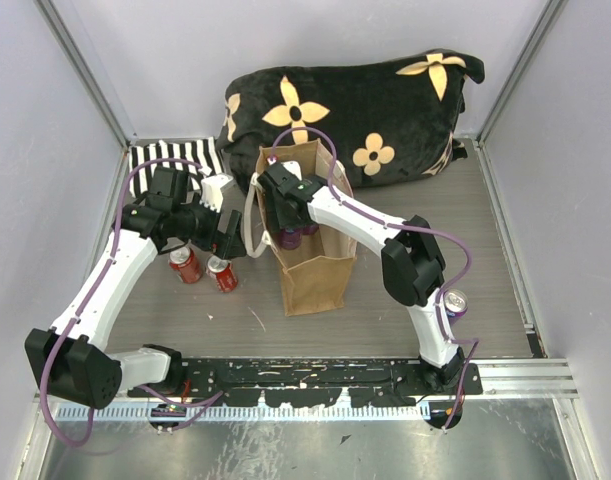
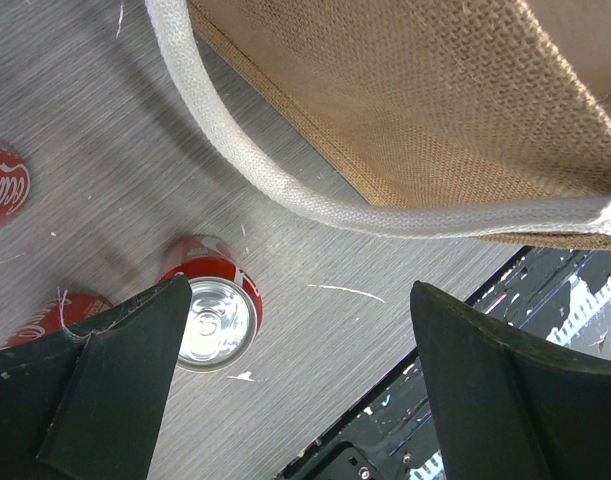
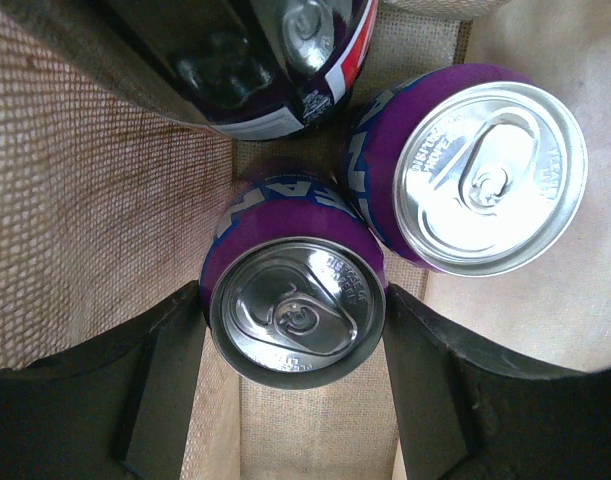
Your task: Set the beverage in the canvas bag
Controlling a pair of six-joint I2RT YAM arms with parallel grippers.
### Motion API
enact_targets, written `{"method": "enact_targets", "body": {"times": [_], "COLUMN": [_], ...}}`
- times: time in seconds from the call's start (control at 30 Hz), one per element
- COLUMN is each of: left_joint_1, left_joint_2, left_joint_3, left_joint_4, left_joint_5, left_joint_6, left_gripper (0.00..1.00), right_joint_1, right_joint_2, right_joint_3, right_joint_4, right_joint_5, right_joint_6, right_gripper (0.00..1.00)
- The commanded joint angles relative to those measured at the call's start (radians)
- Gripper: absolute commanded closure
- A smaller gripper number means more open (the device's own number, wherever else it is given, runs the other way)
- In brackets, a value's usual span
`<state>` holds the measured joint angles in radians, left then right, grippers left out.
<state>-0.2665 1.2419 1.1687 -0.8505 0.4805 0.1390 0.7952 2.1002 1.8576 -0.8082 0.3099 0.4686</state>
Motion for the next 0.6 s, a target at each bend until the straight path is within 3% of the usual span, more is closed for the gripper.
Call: {"method": "enact_targets", "body": {"times": [0.0, 0.23, 0.57], "left_joint_1": [0.003, 0.004, 0.003], "left_joint_2": [0.012, 0.020, 0.062], "left_joint_3": [-0.006, 0.009, 0.024], "left_joint_4": [0.021, 0.021, 0.021], "left_joint_5": [0.021, 0.031, 0.031], "left_joint_6": [0.016, 0.014, 0.017], "left_gripper": [0.02, 0.02, 0.02], "right_joint_1": [-0.001, -0.001, 0.003], "right_joint_2": [-0.050, -0.094, -0.173], "right_joint_3": [-0.042, -0.092, -0.149], "right_joint_4": [0.079, 0.150, 0.264], "right_joint_5": [0.045, 0.047, 0.053], "right_joint_6": [-0.015, -0.024, -0.049], "right_gripper": [0.24, 0.14, 0.10]}}
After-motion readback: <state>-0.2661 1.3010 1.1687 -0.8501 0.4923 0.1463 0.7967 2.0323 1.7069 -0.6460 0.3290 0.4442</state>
